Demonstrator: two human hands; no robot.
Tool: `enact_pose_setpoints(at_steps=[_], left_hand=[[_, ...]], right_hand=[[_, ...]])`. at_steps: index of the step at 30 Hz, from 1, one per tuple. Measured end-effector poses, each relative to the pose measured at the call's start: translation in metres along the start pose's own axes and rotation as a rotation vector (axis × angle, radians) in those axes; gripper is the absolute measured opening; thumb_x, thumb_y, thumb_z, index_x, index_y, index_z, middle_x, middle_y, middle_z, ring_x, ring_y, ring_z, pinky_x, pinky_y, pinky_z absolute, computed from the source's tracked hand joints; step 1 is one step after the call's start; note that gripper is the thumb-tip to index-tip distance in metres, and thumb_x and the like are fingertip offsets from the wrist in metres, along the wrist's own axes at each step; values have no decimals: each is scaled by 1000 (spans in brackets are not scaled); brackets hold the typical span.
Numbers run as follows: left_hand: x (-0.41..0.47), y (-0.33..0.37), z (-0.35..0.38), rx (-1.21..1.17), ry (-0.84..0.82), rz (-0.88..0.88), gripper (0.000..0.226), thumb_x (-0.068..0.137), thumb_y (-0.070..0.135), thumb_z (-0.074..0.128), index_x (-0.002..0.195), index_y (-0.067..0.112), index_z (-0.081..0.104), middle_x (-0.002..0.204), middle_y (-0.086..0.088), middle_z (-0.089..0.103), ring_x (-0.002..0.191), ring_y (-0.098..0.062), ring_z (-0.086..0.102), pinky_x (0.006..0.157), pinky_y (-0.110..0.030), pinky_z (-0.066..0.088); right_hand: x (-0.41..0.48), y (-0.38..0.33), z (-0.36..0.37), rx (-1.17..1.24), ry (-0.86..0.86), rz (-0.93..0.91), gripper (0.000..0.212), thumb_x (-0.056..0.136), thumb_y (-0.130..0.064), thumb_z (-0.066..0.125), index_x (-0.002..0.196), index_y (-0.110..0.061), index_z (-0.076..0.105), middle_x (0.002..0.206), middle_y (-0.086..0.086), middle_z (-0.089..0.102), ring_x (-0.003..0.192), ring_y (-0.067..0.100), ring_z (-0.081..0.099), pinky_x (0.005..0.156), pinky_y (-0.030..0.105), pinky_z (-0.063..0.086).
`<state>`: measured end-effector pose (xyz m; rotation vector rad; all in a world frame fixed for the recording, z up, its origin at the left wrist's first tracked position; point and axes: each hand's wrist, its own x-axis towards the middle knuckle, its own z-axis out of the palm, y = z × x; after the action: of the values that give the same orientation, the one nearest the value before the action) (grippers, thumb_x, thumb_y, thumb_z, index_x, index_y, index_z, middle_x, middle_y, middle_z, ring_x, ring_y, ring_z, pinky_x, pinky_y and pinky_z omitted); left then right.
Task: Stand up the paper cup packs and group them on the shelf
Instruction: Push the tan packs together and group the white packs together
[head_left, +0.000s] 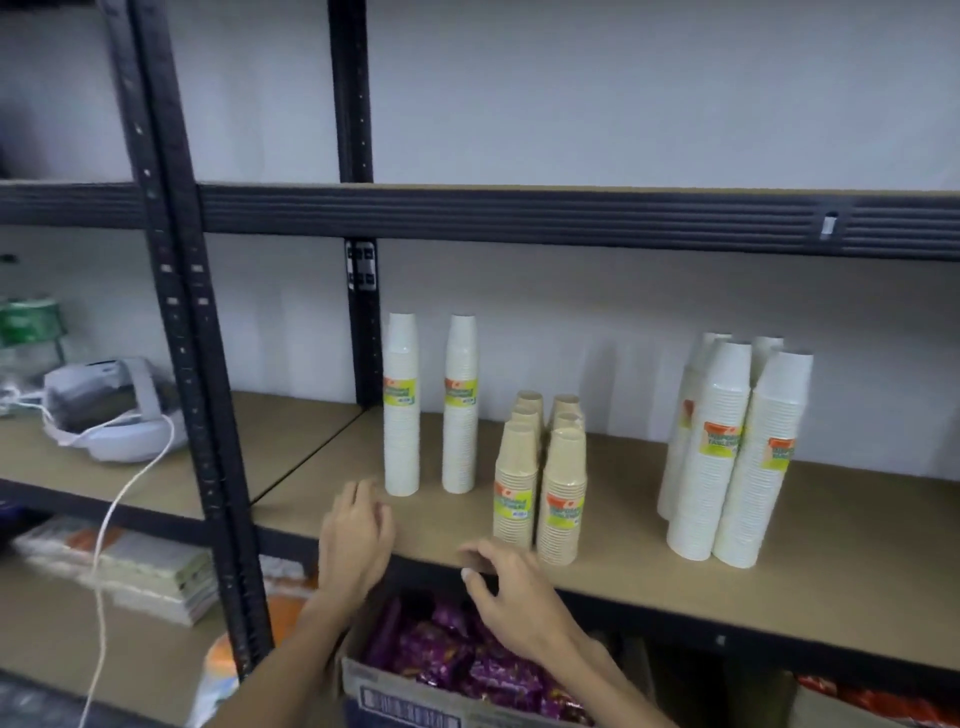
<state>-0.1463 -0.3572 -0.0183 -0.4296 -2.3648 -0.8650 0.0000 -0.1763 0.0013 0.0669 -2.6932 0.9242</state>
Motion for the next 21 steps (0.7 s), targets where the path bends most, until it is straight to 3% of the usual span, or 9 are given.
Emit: enact_pose_setpoints(at_steps=[2, 4, 7, 10, 12, 14, 16, 18, 21], left_hand=[[20, -14, 0, 83, -113, -162, 24, 96, 21, 45, 114, 7, 51, 113, -15, 56, 98, -32, 56, 81, -43, 46], [34, -27, 3, 210, -273, -251, 36, 99, 28, 35, 126, 8, 46, 132, -17, 51, 119, -34, 50, 99, -45, 40], [42, -38, 10, 316, -410, -237, 54, 99, 32, 25, 147, 6, 29, 156, -15, 29, 146, -31, 22, 118, -42, 18], [42, -44, 16, 338, -419, -226, 59, 99, 31, 24, 151, 5, 20, 161, -14, 18, 149, -28, 11, 121, -41, 11], [41, -46, 19, 356, -392, -208, 59, 98, 31, 26, 151, 5, 22, 160, -14, 21, 149, -28, 13, 120, -41, 13], [40, -48, 21, 357, -347, -192, 58, 96, 30, 29, 149, 6, 26, 158, -13, 26, 147, -28, 18, 119, -40, 16], [40, -50, 23, 358, -312, -183, 56, 94, 29, 32, 145, 7, 33, 154, -13, 34, 145, -28, 24, 117, -39, 20], [41, -51, 23, 346, -299, -174, 52, 91, 28, 35, 139, 9, 41, 148, -11, 42, 141, -27, 31, 115, -39, 25], [40, -53, 16, 255, -284, -133, 42, 86, 24, 40, 126, 15, 50, 136, -5, 53, 132, -23, 41, 109, -37, 31]], right_hand=[[26, -16, 19, 44, -24, 10, 39, 97, -41, 48, 136, -35, 50, 130, -14, 58, 120, 3, 50, 105, 27, 43], [54, -35, 38, 139, 16, 31, 48, 95, -37, 53, 142, -35, 43, 138, -13, 54, 127, 6, 49, 108, 29, 41], [101, -54, 63, 265, 231, 134, 62, 92, -26, 62, 149, -19, 38, 147, -5, 48, 136, 14, 43, 113, 27, 33], [145, -60, 85, 323, 329, 312, 79, 90, -21, 68, 154, -7, 24, 157, 7, 34, 145, 22, 32, 117, 29, 23], [167, -57, 100, 351, 360, 385, 87, 87, -23, 72, 155, -6, 20, 156, 10, 35, 144, 26, 33, 116, 33, 28], [182, -54, 112, 344, 408, 420, 82, 84, -26, 74, 150, -8, 29, 146, 11, 46, 134, 29, 45, 108, 37, 41], [189, -52, 119, 317, 445, 416, 65, 83, -29, 74, 137, -13, 42, 129, 8, 59, 117, 28, 58, 95, 40, 51], [189, -52, 117, 286, 443, 404, 47, 84, -30, 73, 120, -17, 46, 119, 4, 63, 108, 26, 62, 88, 41, 54], [176, -53, 106, 276, 400, 371, 39, 85, -30, 73, 110, -18, 46, 116, 4, 63, 107, 26, 62, 85, 38, 54]])
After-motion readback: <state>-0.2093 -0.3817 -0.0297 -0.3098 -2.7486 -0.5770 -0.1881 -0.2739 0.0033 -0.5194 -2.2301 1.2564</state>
